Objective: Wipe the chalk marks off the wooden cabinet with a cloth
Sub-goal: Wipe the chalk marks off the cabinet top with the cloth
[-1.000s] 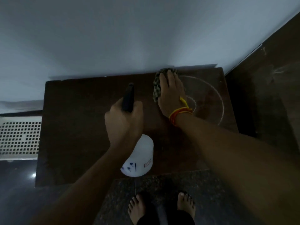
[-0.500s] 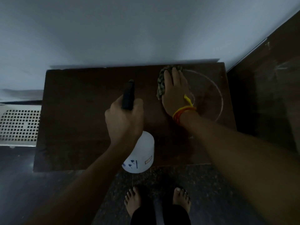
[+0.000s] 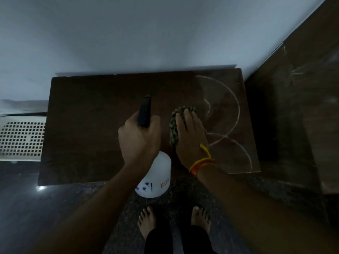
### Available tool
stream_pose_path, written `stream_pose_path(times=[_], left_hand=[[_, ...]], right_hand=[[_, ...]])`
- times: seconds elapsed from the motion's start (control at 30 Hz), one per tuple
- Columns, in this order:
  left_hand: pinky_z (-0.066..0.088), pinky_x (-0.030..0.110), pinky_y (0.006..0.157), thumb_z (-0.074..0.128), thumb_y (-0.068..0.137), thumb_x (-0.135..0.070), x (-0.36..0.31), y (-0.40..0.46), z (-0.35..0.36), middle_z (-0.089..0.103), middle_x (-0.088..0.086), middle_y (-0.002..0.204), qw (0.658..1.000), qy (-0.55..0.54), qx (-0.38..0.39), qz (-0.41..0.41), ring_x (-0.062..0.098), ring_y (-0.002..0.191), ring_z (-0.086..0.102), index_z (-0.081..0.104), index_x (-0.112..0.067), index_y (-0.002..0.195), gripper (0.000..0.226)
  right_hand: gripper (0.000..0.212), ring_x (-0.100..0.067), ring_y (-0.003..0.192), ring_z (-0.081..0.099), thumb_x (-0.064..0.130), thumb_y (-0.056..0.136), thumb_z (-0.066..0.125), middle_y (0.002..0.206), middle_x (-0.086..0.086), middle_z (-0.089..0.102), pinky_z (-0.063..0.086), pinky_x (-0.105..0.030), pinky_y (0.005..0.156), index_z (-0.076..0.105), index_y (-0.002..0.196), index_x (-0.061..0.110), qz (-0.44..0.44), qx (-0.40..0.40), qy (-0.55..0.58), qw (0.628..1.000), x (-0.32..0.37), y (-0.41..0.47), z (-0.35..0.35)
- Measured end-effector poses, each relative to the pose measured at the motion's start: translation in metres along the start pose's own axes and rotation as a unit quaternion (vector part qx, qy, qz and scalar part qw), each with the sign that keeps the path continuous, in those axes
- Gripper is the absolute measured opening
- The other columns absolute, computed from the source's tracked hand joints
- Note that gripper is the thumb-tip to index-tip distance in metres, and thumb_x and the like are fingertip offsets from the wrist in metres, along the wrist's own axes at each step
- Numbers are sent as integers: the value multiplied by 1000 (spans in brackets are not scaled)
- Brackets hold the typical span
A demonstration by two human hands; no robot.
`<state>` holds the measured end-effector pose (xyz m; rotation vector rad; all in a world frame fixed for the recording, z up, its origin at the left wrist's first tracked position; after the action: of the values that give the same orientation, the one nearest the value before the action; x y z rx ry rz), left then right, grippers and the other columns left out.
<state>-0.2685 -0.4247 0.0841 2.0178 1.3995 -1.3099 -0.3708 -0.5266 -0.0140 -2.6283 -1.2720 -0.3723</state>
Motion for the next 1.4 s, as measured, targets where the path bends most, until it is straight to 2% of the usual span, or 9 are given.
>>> stream_pose_path(times=[0.07, 0.13, 0.27, 0.47, 0.7, 0.8, 1.03, 1.23, 1.4], left_hand=[[49, 43, 50, 53, 90, -19, 1, -5, -4, 49, 8, 57, 1000, 7, -3, -1, 27, 51, 48, 47, -17, 66, 25], [46, 38, 51, 53, 90, -18, 2, -9, -7, 49, 8, 57, 1000, 10, -6, 2, 24, 51, 46, 47, -16, 66, 25], [50, 45, 52, 53, 91, -17, 7, -14, -16, 55, 27, 67, 1000, 8, -13, 8, 31, 55, 50, 47, -16, 68, 24], [40, 33, 50, 53, 91, -15, 10, -25, -31, 48, 8, 58, 1000, 7, -22, 2, 27, 54, 47, 45, -19, 65, 28], [43, 38, 50, 52, 91, -14, 1, -34, -26, 49, 14, 59, 1000, -4, -15, 18, 34, 54, 47, 44, -18, 65, 28], [53, 51, 55, 52, 92, -15, -3, -40, -19, 60, 29, 74, 1000, -12, -9, 19, 46, 63, 57, 48, -21, 69, 24], [51, 53, 52, 52, 91, -16, -7, -53, -9, 57, 33, 71, 999, -21, -5, 28, 49, 59, 55, 52, -4, 75, 20], [48, 46, 50, 52, 91, -14, -15, -58, -1, 48, 11, 56, 1000, -14, 6, 27, 32, 52, 48, 47, -14, 66, 26], [49, 50, 50, 52, 91, -17, -18, -58, 9, 46, 13, 57, 999, -15, 6, 27, 31, 52, 46, 46, -13, 67, 26]], right_hand=[[66, -40, 139, 22, 20, 81, 45, 150, -22, 28, 21, -50, 114, 30, 143, 7, -7, 18, 0, 1000, 2, -17, 5], [62, -40, 139, 24, 24, 83, 36, 149, -21, 30, 24, -51, 113, 32, 143, 7, -10, 8, -10, 1000, 0, -17, 4], [60, -40, 138, 24, 25, 85, 32, 148, -21, 31, 23, -50, 113, 33, 142, 8, 29, -18, -1, 999, 5, -25, 5], [67, -39, 137, 30, 20, 80, 64, 147, -18, 36, 21, -50, 111, 37, 140, 10, 4, -13, -5, 1000, 37, -73, 22], [74, -38, 136, 32, 16, 74, 70, 146, -18, 37, 20, -49, 109, 35, 139, 13, 16, -15, -16, 1000, 6, -84, 11], [71, -38, 137, 31, 18, 77, 68, 147, -18, 36, 19, -48, 109, 35, 140, 13, 4, -11, -25, 1000, 1, -85, 8], [64, -40, 137, 28, 19, 83, 58, 148, -21, 32, 26, -51, 110, 35, 141, 9, 16, -17, -28, 999, -11, -57, 0], [79, -37, 136, 33, 22, 71, 73, 147, -17, 37, 27, -49, 108, 35, 140, 13, 27, -13, -46, 999, -24, -96, 3], [77, -39, 138, 27, 20, 75, 70, 149, -19, 31, 25, -50, 110, 33, 142, 11, 26, -15, -45, 999, -36, -68, -4]])
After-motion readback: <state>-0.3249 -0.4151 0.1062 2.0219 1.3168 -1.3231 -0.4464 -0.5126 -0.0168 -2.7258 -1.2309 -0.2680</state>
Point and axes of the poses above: each hand's wrist, its own y-axis towards the middle knuckle, its own z-axis out of the palm, x = y × z, the point moved 10 cm from there along y, towards the middle knuckle
